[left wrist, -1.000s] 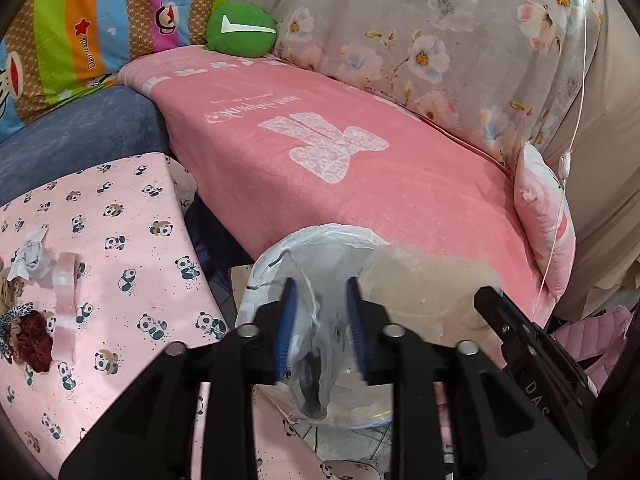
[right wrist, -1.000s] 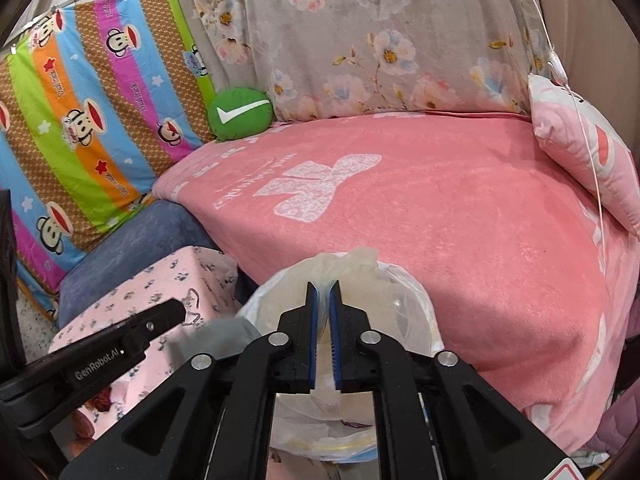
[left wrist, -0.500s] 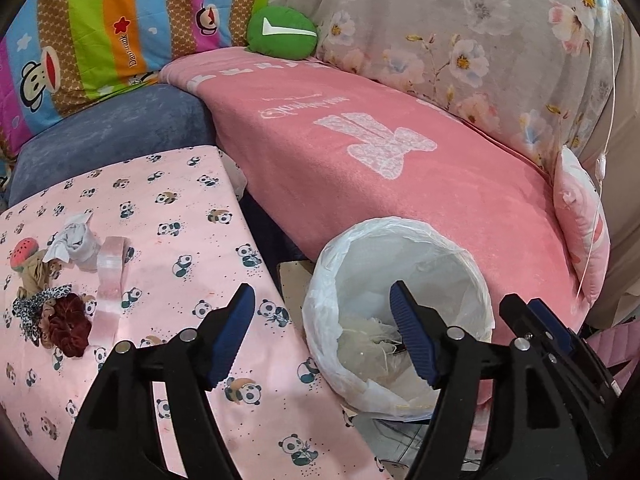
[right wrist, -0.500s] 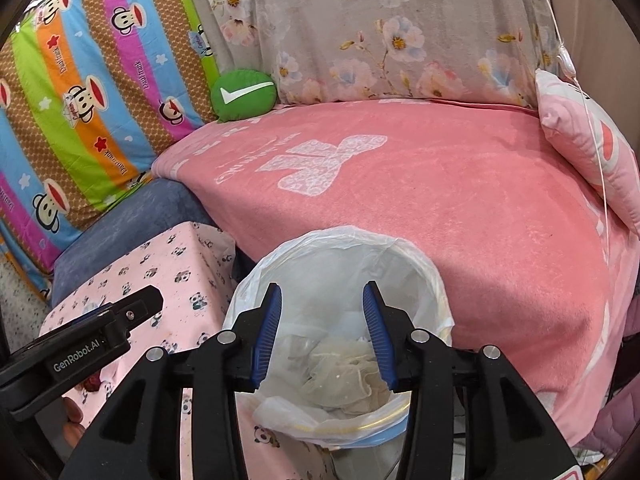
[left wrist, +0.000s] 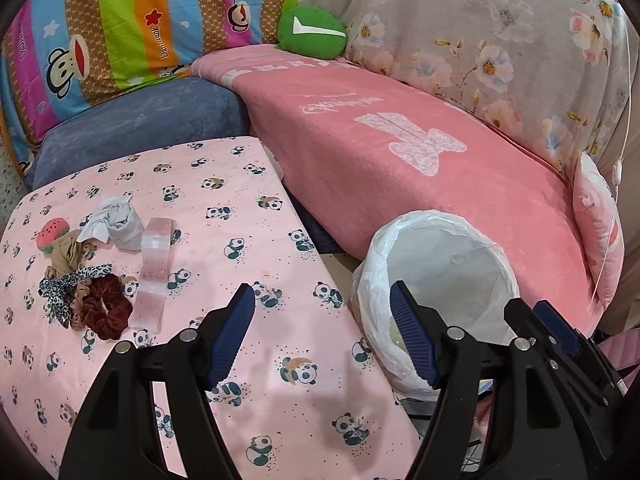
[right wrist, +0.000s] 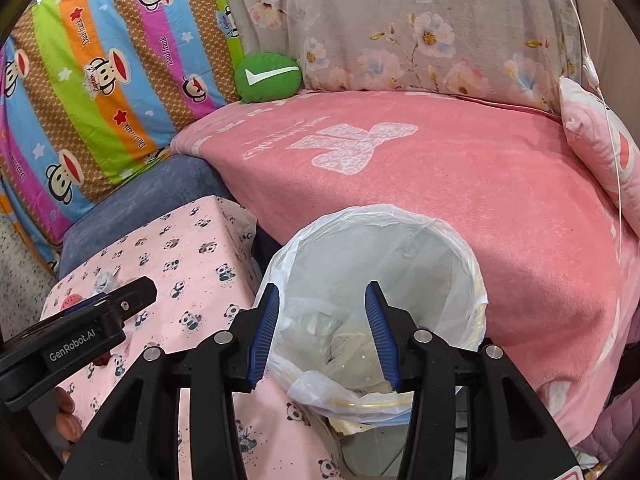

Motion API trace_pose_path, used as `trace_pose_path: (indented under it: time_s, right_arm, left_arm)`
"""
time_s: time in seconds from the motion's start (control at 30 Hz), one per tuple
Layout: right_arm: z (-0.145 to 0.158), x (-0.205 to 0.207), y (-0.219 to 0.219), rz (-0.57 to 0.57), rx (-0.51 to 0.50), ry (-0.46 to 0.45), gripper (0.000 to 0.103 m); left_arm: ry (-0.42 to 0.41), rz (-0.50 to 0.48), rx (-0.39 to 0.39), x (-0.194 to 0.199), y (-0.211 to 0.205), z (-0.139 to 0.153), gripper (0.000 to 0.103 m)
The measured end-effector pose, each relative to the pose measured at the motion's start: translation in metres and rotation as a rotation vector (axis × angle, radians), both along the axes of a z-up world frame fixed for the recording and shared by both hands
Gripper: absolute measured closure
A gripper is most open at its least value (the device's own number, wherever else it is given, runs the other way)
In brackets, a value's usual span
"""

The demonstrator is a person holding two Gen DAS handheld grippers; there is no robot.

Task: Collect trash
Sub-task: 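Move both tools back toward the remaining items on the table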

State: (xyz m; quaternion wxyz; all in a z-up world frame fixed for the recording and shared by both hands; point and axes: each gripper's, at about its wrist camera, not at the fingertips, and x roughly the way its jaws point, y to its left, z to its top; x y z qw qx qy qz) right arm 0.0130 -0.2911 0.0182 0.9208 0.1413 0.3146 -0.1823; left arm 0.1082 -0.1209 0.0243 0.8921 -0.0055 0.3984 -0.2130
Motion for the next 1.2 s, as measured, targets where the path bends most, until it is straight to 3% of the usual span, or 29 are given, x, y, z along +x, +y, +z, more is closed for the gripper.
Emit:
trace_pose_path:
  time_s: [0.27,1.2]
  right_arm:
    - [-0.003,0.004,0.019,0.03,-0.008,0.014,0.053]
    - [-0.03,0.041,0.14,0.256,-0.02,0.095,0.053]
  left_arm:
    - [0.015,0.05,0.022,0.001,0.027,-0.007,0.037]
    - [0.08,0.237,0.033,0.016,0.135,-0.036,0.036]
